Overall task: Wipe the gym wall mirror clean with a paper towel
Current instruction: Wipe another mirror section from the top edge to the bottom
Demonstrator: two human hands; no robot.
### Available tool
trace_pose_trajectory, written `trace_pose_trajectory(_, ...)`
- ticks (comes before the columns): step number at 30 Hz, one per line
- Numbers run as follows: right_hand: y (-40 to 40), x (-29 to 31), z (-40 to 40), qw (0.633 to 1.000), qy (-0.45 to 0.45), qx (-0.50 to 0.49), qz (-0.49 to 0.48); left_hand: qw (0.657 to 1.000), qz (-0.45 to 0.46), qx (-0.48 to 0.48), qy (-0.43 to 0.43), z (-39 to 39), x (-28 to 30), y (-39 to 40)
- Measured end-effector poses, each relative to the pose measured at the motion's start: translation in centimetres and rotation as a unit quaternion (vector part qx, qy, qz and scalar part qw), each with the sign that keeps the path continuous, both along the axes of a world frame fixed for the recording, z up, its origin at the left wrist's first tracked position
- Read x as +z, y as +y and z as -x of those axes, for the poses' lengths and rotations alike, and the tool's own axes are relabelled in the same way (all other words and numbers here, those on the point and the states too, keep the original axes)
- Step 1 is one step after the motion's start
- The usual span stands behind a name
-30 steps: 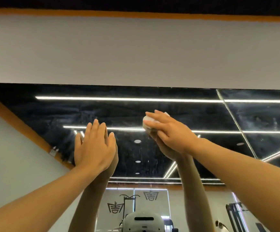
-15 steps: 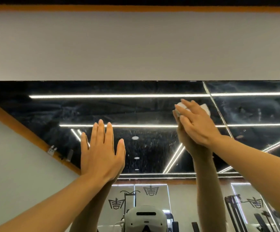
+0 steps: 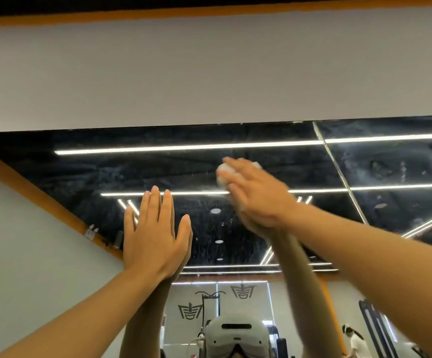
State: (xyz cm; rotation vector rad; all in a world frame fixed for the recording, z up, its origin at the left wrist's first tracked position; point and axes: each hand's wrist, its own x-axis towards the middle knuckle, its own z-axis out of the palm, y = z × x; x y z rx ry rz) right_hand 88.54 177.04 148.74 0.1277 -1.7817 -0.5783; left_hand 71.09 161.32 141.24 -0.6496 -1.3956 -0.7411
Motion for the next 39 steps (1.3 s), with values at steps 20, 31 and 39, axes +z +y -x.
trace_pose_trajectory(20, 11.9, -15.0, -8.1, 0.999, 0.033, -0.02, 0.032, 0.995, 0.06, -0.081, 0.023, -2.6, -5.2, 2.3)
trace_pose_trajectory(31, 13.7, -16.5, -9.3, 0.998, -0.001, -0.053, -0.016, 0.995, 0.074, -0.049, 0.046, -3.3, -8.8, 4.8)
trace_pose_trajectory(39, 10.8, -2.4, -7.2, 0.998, 0.036, -0.025, 0.042, 0.995, 0.064, -0.052, 0.05, -3.6, -8.8, 4.7)
